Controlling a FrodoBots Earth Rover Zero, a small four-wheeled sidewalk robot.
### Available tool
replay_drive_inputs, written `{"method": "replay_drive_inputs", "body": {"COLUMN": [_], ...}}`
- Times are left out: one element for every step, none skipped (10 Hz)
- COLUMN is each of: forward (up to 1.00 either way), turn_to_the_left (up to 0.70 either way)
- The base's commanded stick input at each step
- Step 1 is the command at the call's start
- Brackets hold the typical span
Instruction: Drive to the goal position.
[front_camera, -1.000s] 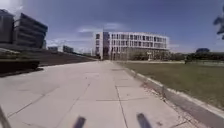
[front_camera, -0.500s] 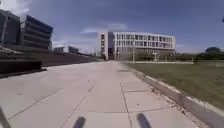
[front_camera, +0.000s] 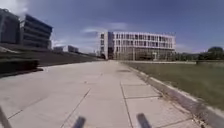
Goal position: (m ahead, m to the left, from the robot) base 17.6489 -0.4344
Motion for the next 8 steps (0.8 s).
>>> {"method": "replay_drive_inputs", "body": {"forward": [0.7, 0.7, 0.7, 0.7, 0.7, 0.7, 0.7, 0.7], "turn_to_the_left": [0.0, 0.0, 0.0, 0.0, 0.0, 0.0, 0.0, 0.0]}}
